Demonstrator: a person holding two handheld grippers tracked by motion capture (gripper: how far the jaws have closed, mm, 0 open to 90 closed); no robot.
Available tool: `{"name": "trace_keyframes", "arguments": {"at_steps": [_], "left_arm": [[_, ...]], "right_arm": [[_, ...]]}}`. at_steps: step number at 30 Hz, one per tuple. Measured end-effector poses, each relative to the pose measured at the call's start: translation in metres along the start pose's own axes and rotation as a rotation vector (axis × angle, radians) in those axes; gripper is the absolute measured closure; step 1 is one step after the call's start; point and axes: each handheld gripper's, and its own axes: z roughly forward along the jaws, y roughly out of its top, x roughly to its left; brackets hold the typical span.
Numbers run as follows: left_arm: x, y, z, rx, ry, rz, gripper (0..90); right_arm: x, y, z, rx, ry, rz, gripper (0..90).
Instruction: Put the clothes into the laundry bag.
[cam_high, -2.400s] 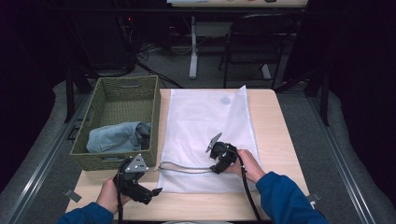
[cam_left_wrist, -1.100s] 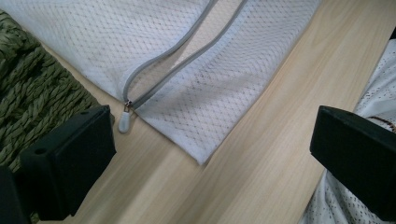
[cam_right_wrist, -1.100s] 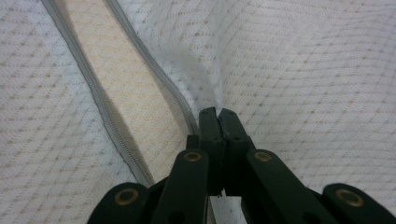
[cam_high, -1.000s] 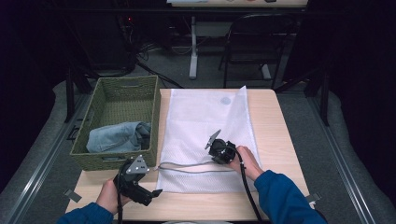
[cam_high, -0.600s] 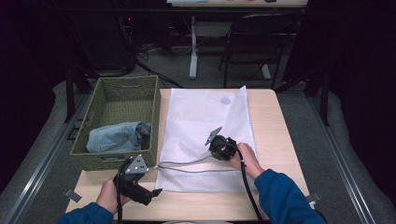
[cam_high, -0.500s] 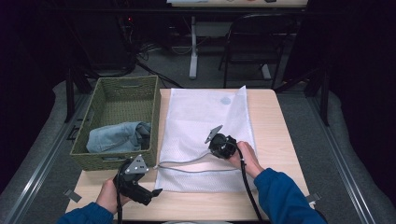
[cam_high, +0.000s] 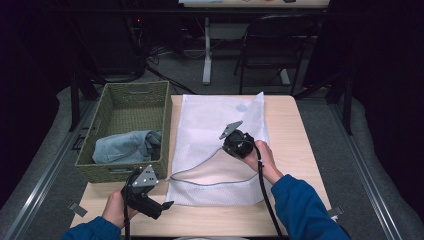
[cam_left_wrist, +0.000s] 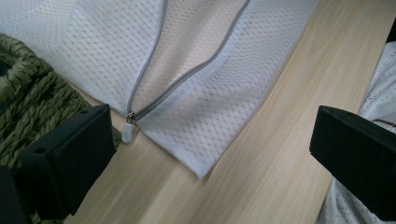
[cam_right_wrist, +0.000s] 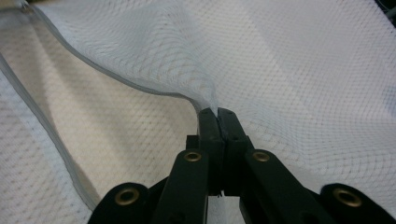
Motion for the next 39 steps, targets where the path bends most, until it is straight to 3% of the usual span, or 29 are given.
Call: {"name": "trace_keyframes", "arguments": {"at_steps": [3,5,9,19,25,30,36,38,39], "left_arm": [[0.001,0.000,-0.001,0.005,0.002,-0.039,0.2],[0.001,0.000,-0.003,-0.003,0.016,-0.049,8.1],[0.002,0.001,-0.006,-0.016,0.006,-0.036,10.4],[0.009,0.003,-0.009,0.009,-0.017,-0.037,6.2],[0.017,0.005,-0.016,0.017,0.006,-0.023,5.5],[0.030,0.010,-0.033,0.026,0.008,-0.020,2.1],[0.050,0.024,-0.063,0.058,0.057,0.045,0.1],[0.061,0.028,-0.070,0.085,0.071,0.064,0.0],[0.075,0.032,-0.076,0.118,0.078,0.083,0.0]], "right_arm": [[-0.004,0.006,-0.008,-0.034,0.003,0.018,90.0],[-0.006,0.010,-0.015,-0.064,0.005,0.022,90.0],[-0.010,0.017,-0.027,-0.106,0.004,0.032,90.0],[-0.015,0.021,-0.048,-0.176,0.006,0.045,90.0],[-0.014,0.022,-0.053,-0.191,0.010,0.038,90.0],[-0.014,0.021,-0.053,-0.182,0.009,0.041,90.0],[-0.011,0.022,-0.050,-0.165,0.011,0.021,90.0],[-0.011,0.022,-0.050,-0.165,0.012,0.018,90.0],[-0.011,0.022,-0.050,-0.162,0.011,0.014,90.0]]}}
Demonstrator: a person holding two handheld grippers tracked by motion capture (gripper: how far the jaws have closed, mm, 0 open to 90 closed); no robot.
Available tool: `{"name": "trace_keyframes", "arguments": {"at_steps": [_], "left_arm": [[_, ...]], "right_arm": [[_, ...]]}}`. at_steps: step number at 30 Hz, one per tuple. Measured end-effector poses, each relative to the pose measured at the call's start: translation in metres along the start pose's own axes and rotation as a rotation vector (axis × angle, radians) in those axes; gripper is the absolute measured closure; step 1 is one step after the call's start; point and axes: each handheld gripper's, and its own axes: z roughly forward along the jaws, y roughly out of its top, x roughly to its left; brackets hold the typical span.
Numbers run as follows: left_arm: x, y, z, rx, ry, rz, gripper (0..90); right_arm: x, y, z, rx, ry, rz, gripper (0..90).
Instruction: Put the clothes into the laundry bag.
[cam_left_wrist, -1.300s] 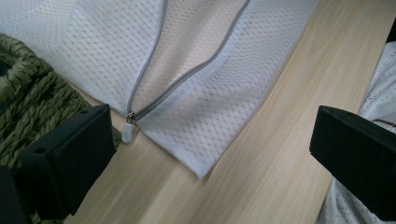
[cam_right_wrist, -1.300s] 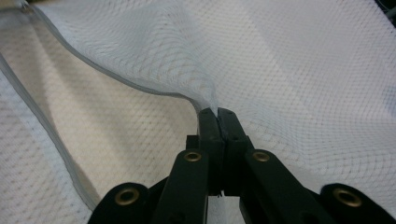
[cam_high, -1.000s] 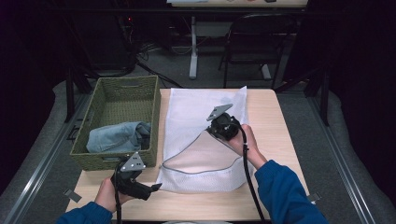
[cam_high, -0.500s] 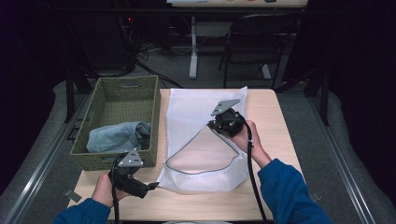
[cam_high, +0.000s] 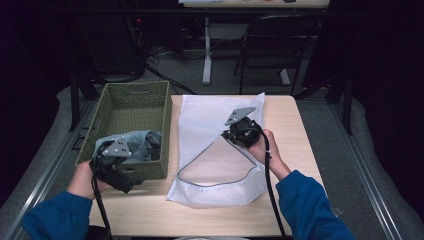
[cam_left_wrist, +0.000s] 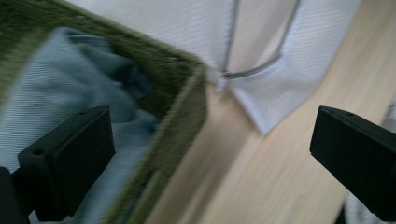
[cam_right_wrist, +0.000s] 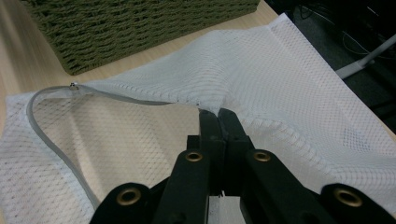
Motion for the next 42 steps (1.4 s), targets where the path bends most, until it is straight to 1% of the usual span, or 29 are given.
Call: {"name": "trace_keyframes", "arguments": {"at_steps": [1,2,4,5,8,9,10,14,15,16,17,19,20,22,23,24,25,28,30,31,33,34,35,36,37,39,40,41,42], "left_arm": [[0.000,0.000,0.000,0.000,0.000,0.000,0.0],[0.008,0.001,-0.001,0.016,0.012,0.004,0.0],[0.024,0.000,-0.003,0.042,0.014,0.001,0.0],[0.032,0.000,-0.003,0.058,0.023,0.006,0.0],[0.052,0.000,-0.002,0.093,0.026,0.007,0.0],[0.058,0.000,-0.001,0.100,0.020,0.005,0.0],[0.063,0.001,0.000,0.115,0.019,0.003,0.0],[0.078,0.005,0.009,0.204,0.051,0.039,0.0],[0.082,0.006,0.012,0.222,0.048,0.044,0.0],[0.085,0.006,0.015,0.232,0.036,0.045,0.0],[0.088,0.006,0.017,0.240,0.038,0.046,0.0],[0.095,0.007,0.026,0.270,0.009,0.053,0.0],[0.098,0.007,0.029,0.282,0.006,0.061,0.0],[0.106,0.005,0.036,0.293,-0.023,0.065,0.0],[0.109,0.005,0.039,0.300,-0.030,0.057,0.0],[0.112,0.003,0.042,0.297,-0.049,0.061,0.0],[0.115,0.002,0.047,0.302,-0.058,0.063,0.0],[0.121,0.001,0.055,0.335,-0.075,0.063,0.0],[0.122,0.000,0.059,0.345,-0.088,0.069,0.0],[0.123,0.000,0.061,0.353,-0.083,0.073,0.0],[0.125,0.000,0.065,0.366,-0.097,0.072,0.0],[0.125,0.000,0.068,0.371,-0.093,0.072,0.0],[0.126,0.000,0.070,0.381,-0.099,0.072,0.0],[0.126,-0.001,0.072,0.383,-0.114,0.068,0.0],[0.126,-0.001,0.074,0.392,-0.108,0.073,0.0],[0.126,-0.001,0.078,0.403,-0.116,0.070,0.6],[0.126,-0.001,0.080,0.402,-0.110,0.066,4.7],[0.127,-0.002,0.081,0.398,-0.127,0.068,11.6],[0.127,-0.002,0.081,0.400,-0.132,0.072,15.8]], "right_arm": [[0.000,0.000,0.000,0.000,0.000,0.000,90.0],[0.000,0.000,0.000,0.000,-0.001,0.003,90.0],[0.000,0.000,-0.001,0.000,-0.002,0.000,90.0],[0.000,0.000,-0.001,0.001,-0.003,0.005,90.0],[-0.001,-0.001,-0.001,0.004,-0.003,0.000,90.0],[-0.002,-0.001,-0.001,0.004,-0.001,0.000,90.0],[-0.002,-0.002,-0.001,0.004,-0.003,0.001,90.0],[-0.002,-0.002,0.000,0.011,0.000,0.001,90.0],[-0.002,-0.002,0.000,0.010,-0.003,-0.004,90.0],[-0.001,-0.002,0.001,0.013,0.003,0.002,90.0],[-0.001,-0.002,0.001,0.013,0.003,0.002,90.0],[-0.001,-0.003,0.001,0.013,0.007,0.001,90.0],[-0.001,-0.003,0.002,0.016,0.006,0.003,90.0],[-0.002,-0.003,0.002,0.015,0.008,0.007,90.0],[-0.002,-0.004,0.003,0.018,0.008,0.005,90.0],[-0.002,-0.004,0.003,0.018,0.008,0.007,90.0],[-0.002,-0.004,0.003,0.020,0.007,0.005,90.0],[-0.001,-0.004,0.004,0.025,0.011,0.002,90.0],[-0.001,-0.004,0.004,0.024,0.010,-0.001,90.0],[-0.001,-0.004,0.004,0.024,0.008,-0.002,90.0],[-0.001,-0.004,0.003,0.022,0.008,0.003,90.0],[-0.001,-0.004,0.003,0.022,0.008,0.001,90.0],[-0.001,-0.005,0.003,0.024,0.009,0.005,90.0],[-0.001,-0.005,0.003,0.024,0.009,0.006,90.0],[-0.001,-0.005,0.003,0.025,0.008,0.004,90.0],[-0.001,-0.004,0.004,0.026,0.010,0.000,90.0],[-0.001,-0.004,0.004,0.029,0.011,-0.002,90.0],[-0.001,-0.004,0.005,0.030,0.010,-0.002,90.0],[-0.001,-0.004,0.005,0.029,0.012,-0.005,90.0]]}}
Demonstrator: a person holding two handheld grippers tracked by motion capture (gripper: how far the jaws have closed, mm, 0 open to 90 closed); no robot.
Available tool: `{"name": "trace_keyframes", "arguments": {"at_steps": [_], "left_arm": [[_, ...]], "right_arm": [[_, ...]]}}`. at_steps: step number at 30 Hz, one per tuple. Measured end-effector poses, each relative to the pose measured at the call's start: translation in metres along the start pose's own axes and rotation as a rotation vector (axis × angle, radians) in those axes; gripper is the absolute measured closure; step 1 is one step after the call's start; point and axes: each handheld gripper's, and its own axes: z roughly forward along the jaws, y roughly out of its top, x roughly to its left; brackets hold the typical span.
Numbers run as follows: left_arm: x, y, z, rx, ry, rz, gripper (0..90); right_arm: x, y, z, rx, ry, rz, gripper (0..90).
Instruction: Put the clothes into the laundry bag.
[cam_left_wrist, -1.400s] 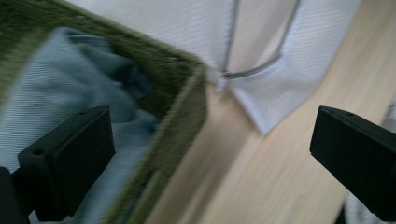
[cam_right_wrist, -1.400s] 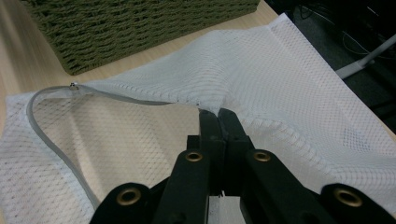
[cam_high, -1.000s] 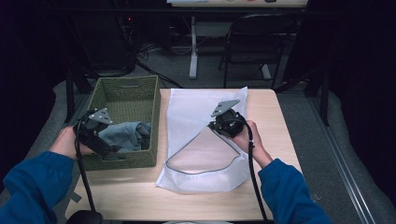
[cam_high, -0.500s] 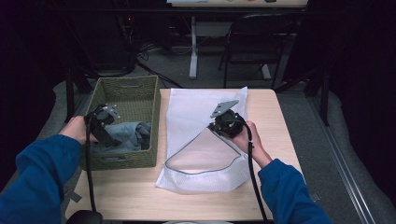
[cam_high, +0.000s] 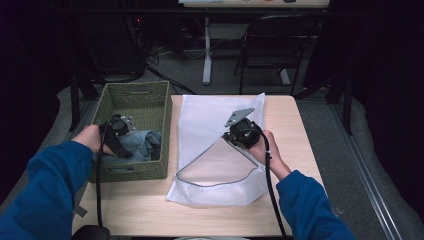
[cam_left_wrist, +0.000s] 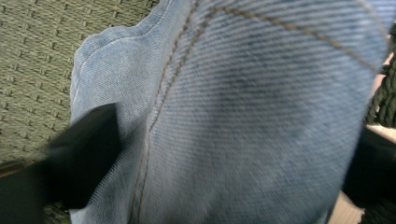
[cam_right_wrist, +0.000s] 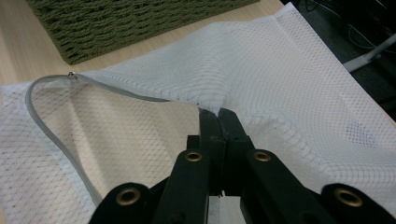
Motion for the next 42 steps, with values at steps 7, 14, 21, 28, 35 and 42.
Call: {"name": "trace_keyframes", "arguments": {"at_steps": [7,14,21,28,35,42], "left_arm": [[0.002,-0.001,0.001,0.008,-0.013,0.015,30.4],[0.002,-0.006,0.007,-0.011,-0.052,0.005,47.3],[0.000,-0.006,0.006,-0.004,-0.041,0.016,63.5],[-0.005,-0.002,0.003,0.014,-0.023,0.011,66.2],[-0.010,0.002,-0.003,0.011,-0.005,0.053,66.4],[-0.013,0.003,-0.017,0.010,0.018,0.045,66.6]], "right_arm": [[0.000,-0.001,0.002,0.007,-0.004,0.005,90.0],[0.002,-0.001,0.003,0.011,-0.009,-0.008,90.0],[0.003,0.000,0.003,0.015,-0.005,-0.010,90.0],[0.001,-0.002,0.003,0.019,-0.008,-0.001,90.0],[0.001,-0.002,0.003,0.021,-0.002,-0.014,90.0],[0.001,-0.002,0.004,0.024,-0.003,-0.013,90.0]]}}
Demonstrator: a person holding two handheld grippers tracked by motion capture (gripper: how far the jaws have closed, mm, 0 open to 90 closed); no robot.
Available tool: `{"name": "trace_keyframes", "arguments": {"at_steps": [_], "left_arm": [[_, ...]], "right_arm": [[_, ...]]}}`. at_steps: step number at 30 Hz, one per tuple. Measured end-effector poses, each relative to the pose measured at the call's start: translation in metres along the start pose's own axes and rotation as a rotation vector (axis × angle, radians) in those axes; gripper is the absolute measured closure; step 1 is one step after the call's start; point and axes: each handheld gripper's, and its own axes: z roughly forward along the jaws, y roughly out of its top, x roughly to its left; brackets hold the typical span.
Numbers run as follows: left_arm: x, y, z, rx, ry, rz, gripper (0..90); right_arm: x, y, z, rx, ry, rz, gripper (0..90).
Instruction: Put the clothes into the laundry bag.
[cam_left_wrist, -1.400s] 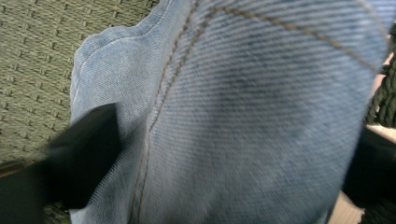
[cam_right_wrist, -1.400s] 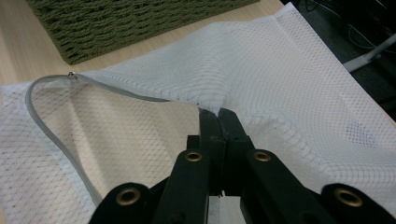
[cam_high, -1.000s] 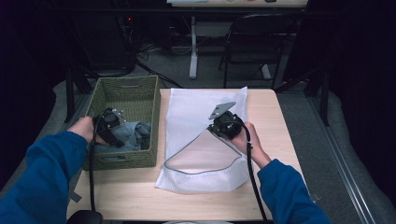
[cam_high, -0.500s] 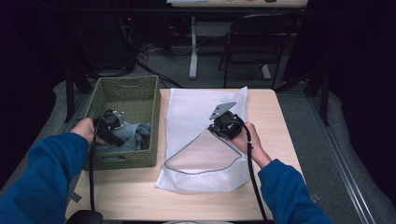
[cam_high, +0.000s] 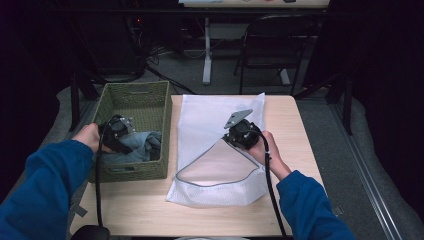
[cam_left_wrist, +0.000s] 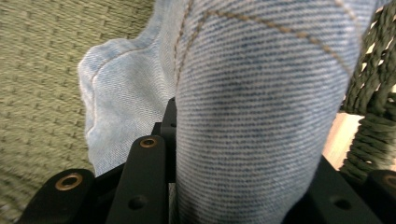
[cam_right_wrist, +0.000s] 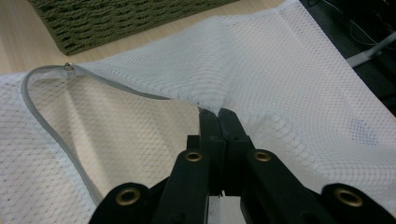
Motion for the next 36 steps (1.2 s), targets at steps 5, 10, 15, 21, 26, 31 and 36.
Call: {"name": "trace_keyframes", "arguments": {"at_steps": [5,10,15,21,26,31,36], "left_arm": [[-0.002,0.004,-0.015,-0.010,0.019,-0.012,66.6],[-0.001,0.006,-0.032,-0.022,0.046,-0.034,66.6],[-0.001,0.006,-0.041,-0.019,0.056,-0.045,66.6],[-0.003,0.010,-0.055,-0.026,0.082,-0.064,66.7],[-0.006,0.015,-0.070,-0.025,0.100,-0.078,66.6],[-0.008,0.019,-0.082,-0.022,0.105,-0.090,66.6],[-0.008,0.021,-0.093,-0.030,0.092,-0.114,66.6]], "right_arm": [[-0.001,-0.001,0.000,0.000,0.002,0.004,90.0],[0.000,-0.001,-0.001,0.000,0.001,0.003,90.0],[-0.001,-0.001,-0.001,-0.006,0.003,0.002,90.0],[-0.002,-0.001,-0.001,-0.006,0.003,0.011,90.0],[-0.001,-0.001,-0.001,-0.011,-0.001,0.008,90.0],[-0.001,-0.001,-0.002,-0.012,-0.003,0.012,90.0],[-0.002,-0.001,-0.003,-0.014,-0.009,0.007,90.0]]}}
